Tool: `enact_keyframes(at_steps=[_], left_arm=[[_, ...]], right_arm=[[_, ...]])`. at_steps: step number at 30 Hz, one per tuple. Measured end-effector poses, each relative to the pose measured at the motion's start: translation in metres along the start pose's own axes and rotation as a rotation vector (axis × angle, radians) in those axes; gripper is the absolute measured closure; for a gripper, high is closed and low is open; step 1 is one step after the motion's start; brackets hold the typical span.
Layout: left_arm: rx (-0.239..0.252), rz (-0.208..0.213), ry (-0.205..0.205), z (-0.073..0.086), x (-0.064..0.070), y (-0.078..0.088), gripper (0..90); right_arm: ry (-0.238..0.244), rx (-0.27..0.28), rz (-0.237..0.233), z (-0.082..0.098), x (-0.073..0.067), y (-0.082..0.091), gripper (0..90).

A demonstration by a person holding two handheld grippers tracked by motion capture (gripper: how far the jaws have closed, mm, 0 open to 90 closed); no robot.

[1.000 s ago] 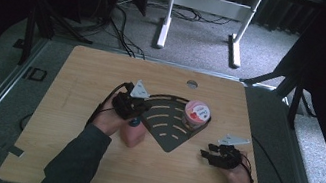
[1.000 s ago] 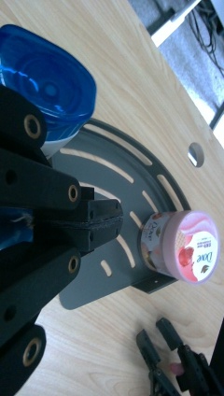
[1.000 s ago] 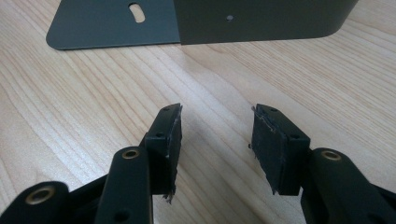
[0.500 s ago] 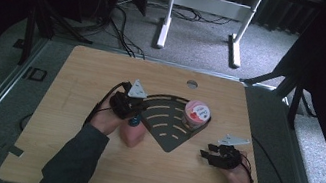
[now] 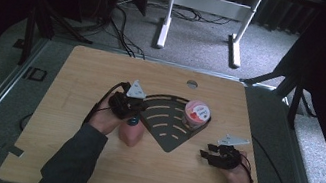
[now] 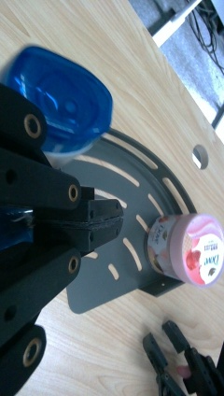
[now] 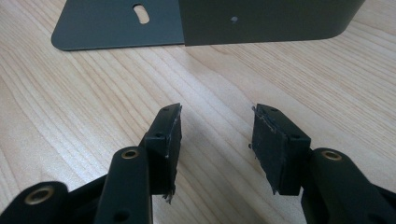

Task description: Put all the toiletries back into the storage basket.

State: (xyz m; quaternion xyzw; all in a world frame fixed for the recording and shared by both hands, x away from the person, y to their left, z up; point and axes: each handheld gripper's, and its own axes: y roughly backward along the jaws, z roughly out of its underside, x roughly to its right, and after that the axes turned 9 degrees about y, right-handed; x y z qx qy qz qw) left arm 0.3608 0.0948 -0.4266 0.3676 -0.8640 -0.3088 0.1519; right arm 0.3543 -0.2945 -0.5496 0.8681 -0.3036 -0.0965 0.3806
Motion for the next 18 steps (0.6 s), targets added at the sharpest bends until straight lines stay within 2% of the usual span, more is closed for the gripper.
enact_keyframes(at_steps=[6,11,18], left_arm=[[0.004,-0.010,0.010,0.005,-0.004,0.005,89.6],[-0.017,-0.003,0.011,0.010,-0.005,0.006,89.0],[-0.007,0.018,0.028,0.014,-0.006,0.007,79.9]], right_arm=[[-0.001,0.002,0.000,0.000,0.000,0.000,52.0],[-0.002,0.003,-0.001,0.000,0.000,0.000,52.0],[-0.006,0.008,-0.004,0.001,0.000,0.000,52.0]])
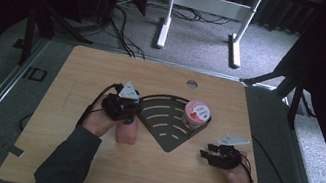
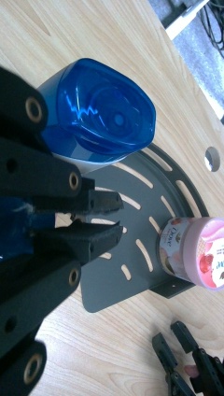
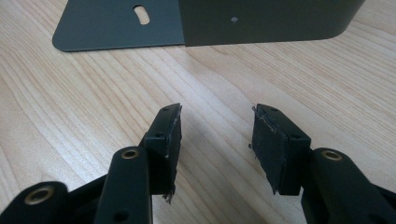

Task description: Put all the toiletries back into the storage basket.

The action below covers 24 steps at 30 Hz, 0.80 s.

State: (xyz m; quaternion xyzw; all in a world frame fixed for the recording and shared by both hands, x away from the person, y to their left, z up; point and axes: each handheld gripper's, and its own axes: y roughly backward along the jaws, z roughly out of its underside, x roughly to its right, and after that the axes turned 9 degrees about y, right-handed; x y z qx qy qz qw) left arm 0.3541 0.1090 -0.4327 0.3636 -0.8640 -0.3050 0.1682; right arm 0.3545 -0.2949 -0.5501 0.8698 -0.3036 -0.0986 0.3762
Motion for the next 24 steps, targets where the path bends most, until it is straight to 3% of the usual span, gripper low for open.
enact_keyframes(at_steps=[5,15,24], left_arm=[[0.029,0.029,0.001,0.000,0.002,0.007,72.3],[0.039,0.076,0.005,0.001,0.003,0.020,59.7],[0.063,0.080,0.012,0.004,-0.003,0.033,57.3]], right_arm=[[0.002,0.000,-0.001,0.000,0.000,0.000,51.3],[-0.005,0.003,-0.012,0.000,0.000,0.000,48.4],[-0.008,0.014,-0.017,0.002,0.000,0.000,46.7]])
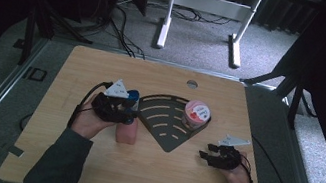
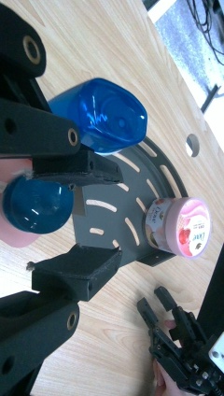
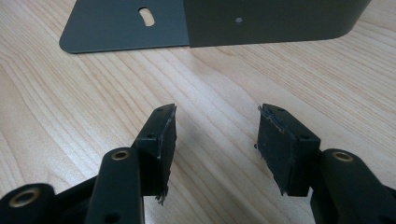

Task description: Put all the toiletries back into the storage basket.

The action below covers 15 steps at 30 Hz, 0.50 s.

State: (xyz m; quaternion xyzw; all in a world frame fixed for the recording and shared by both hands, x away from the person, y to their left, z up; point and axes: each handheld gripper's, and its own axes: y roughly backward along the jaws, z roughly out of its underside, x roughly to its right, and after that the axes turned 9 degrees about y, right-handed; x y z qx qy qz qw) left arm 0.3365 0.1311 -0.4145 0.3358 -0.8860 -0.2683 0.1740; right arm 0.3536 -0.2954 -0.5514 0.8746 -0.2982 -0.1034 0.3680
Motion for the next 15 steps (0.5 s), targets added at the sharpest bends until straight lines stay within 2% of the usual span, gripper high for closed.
enact_keyframes(at_steps=[7,15], left_arm=[[0.012,-0.014,0.019,0.002,-0.008,0.011,54.6],[0.006,-0.025,0.023,0.006,-0.013,0.011,51.6]], right_arm=[[0.002,-0.004,-0.001,0.000,-0.001,0.000,45.4],[0.003,0.002,0.003,0.001,-0.001,0.000,45.1]])
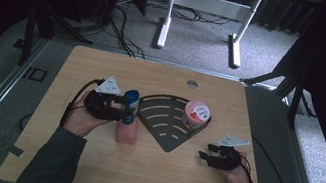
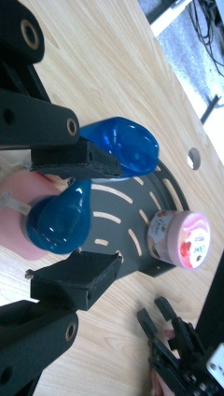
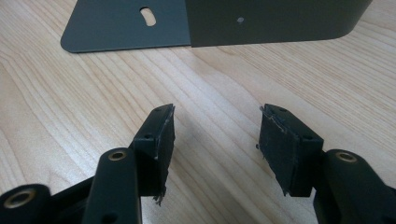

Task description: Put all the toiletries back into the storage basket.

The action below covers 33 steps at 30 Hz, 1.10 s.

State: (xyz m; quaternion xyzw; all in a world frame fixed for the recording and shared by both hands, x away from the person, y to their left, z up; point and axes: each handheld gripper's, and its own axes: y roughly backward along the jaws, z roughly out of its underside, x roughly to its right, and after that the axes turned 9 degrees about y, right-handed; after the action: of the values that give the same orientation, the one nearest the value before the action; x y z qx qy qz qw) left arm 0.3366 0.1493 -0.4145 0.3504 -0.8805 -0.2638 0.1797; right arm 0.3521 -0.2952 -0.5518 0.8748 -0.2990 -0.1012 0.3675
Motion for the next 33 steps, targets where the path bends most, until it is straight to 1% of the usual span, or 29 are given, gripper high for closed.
enact_keyframes(at_steps=[3,5,7,10,11,13,15,16,21,25,33], left_arm=[[-0.010,-0.021,-0.002,0.005,-0.002,0.000,49.3],[-0.013,-0.027,-0.004,0.009,-0.004,0.000,46.5],[-0.004,-0.024,-0.001,0.012,-0.004,0.001,44.6],[-0.006,-0.014,-0.003,0.013,-0.004,0.002,41.4],[-0.012,-0.009,-0.012,0.014,-0.004,0.002,40.4],[-0.014,0.000,-0.010,0.015,-0.003,0.002,39.4],[-0.028,0.003,-0.016,0.015,-0.003,0.001,38.1],[-0.030,0.005,-0.011,0.016,-0.002,-0.001,38.0],[-0.060,0.015,-0.014,0.019,-0.001,-0.008,36.6],[-0.082,0.026,-0.021,0.021,0.000,-0.014,36.6],[-0.115,0.037,-0.023,0.026,-0.002,-0.024,36.6]], right_arm=[[-0.006,0.006,-0.006,0.001,0.001,0.000,45.0],[-0.008,0.010,-0.009,0.001,0.001,0.000,45.0],[-0.009,0.011,-0.010,0.001,0.002,0.000,44.9],[-0.010,0.010,-0.009,0.001,0.001,0.000,44.8],[-0.010,0.010,-0.009,0.001,0.001,0.000,44.8],[-0.010,0.010,-0.009,0.001,0.001,0.000,44.7],[-0.009,0.011,-0.009,0.001,0.001,0.000,44.7],[-0.009,0.011,-0.009,0.001,0.001,0.000,44.7],[-0.009,0.013,-0.011,0.001,0.002,0.000,44.6],[-0.012,0.014,-0.013,0.001,0.002,0.000,44.6],[-0.012,0.014,-0.016,0.002,0.002,0.000,44.3]])
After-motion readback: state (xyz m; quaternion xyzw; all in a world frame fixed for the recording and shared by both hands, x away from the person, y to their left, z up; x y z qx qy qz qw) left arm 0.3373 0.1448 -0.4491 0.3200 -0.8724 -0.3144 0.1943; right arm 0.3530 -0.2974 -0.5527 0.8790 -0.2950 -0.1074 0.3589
